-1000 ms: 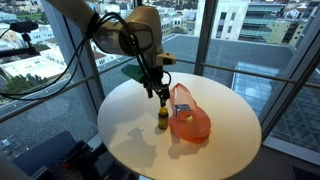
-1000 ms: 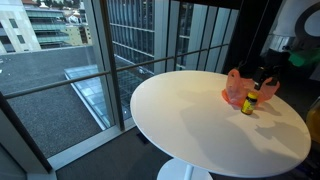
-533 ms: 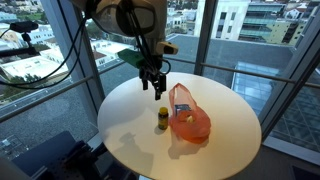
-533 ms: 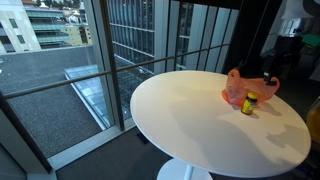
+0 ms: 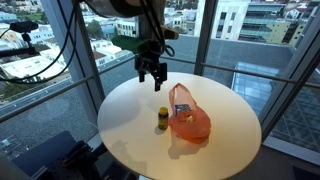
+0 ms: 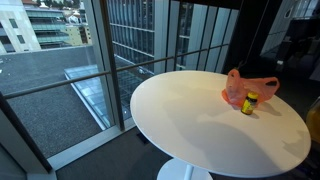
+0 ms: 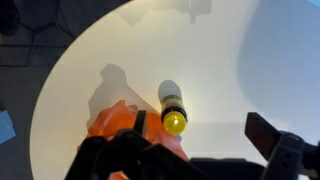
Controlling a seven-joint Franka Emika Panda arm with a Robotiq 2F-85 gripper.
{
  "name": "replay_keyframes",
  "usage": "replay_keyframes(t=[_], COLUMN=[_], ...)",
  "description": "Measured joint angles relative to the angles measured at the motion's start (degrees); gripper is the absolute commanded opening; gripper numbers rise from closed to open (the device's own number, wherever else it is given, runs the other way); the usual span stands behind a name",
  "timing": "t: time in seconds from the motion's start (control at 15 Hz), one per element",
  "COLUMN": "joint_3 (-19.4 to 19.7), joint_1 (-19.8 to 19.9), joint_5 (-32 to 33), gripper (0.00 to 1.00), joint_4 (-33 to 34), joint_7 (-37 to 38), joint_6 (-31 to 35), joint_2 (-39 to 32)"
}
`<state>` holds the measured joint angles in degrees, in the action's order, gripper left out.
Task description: Remove the syrup bottle from the plastic bag
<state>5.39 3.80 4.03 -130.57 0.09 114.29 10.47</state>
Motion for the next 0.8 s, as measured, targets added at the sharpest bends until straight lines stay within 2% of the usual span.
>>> replay_keyframes(t=[0.53, 0.8], joint_3=[0.63, 0.74], joint_1=[0.00, 0.00], joint_5=[-1.31, -1.95], gripper=[1.00, 1.00], joint_4=[-1.54, -1.82], joint_7=[-4.58, -4.85], joint_6=[1.25, 1.27], joint_2=[8.26, 9.90])
